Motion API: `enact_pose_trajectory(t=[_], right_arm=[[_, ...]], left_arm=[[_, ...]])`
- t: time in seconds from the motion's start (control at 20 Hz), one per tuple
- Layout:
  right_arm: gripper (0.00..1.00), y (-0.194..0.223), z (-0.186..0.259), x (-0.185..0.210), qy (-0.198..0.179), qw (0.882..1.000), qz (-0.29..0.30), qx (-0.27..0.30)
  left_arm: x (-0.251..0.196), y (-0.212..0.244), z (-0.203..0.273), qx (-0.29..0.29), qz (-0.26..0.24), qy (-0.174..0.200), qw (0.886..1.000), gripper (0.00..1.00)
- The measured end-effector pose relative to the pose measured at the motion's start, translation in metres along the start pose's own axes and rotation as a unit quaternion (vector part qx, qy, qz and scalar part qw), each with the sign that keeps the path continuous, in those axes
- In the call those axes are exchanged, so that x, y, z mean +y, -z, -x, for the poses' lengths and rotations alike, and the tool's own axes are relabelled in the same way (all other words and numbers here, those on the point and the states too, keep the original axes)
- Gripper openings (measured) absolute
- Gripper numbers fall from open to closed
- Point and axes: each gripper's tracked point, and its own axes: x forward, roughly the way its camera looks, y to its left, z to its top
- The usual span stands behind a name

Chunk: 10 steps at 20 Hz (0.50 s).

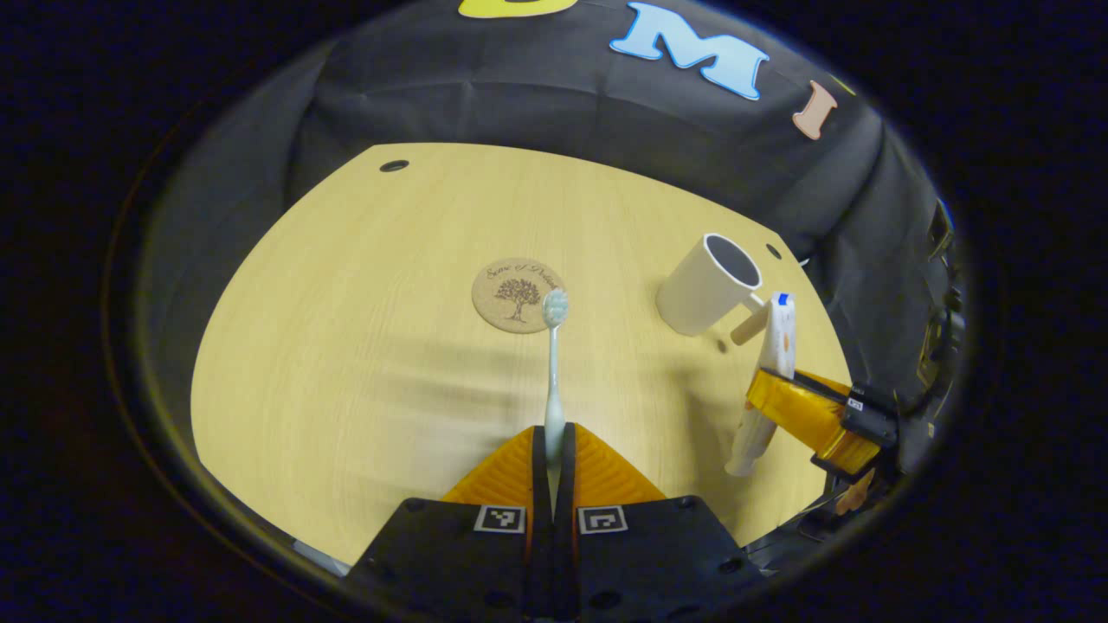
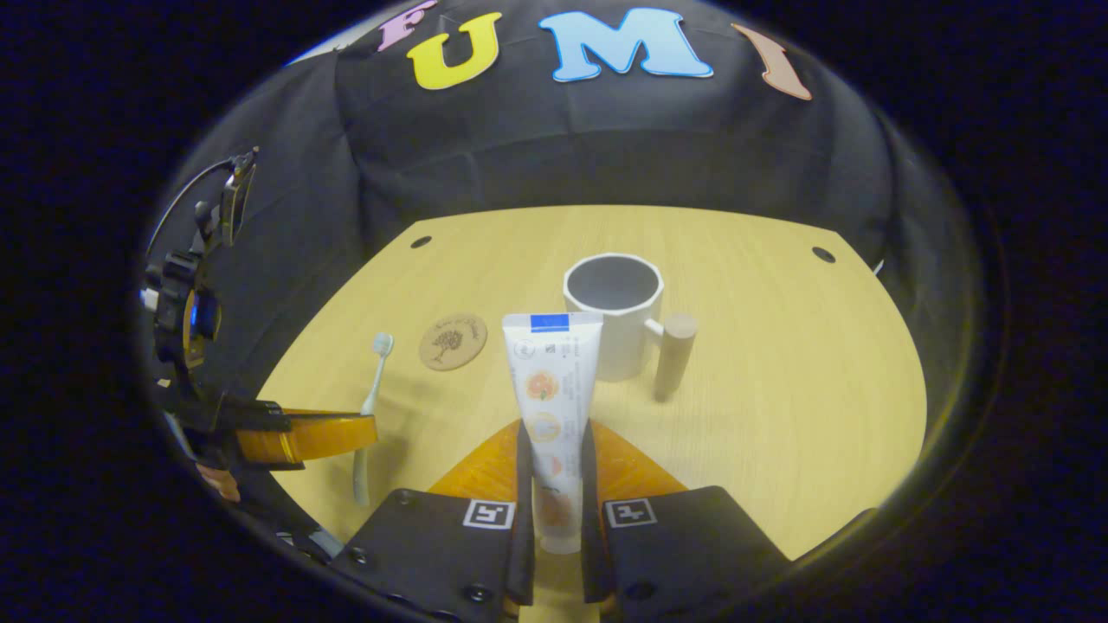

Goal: Put the toothbrush and toothpaste on the desktop into the cup, then pick up the cup and place it on the coaster on the desktop.

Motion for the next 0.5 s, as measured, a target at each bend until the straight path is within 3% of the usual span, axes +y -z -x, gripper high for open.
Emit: enact_pose_trajectory(t=[0.5], right_arm=[[0.25,-0.083,0.008,-0.010,-0.006,0.988,-0.012,-0.155]], left_arm=[[-0.024,-0.011,0.000,-0.022,-0.003,0.008,1.000,0.08]])
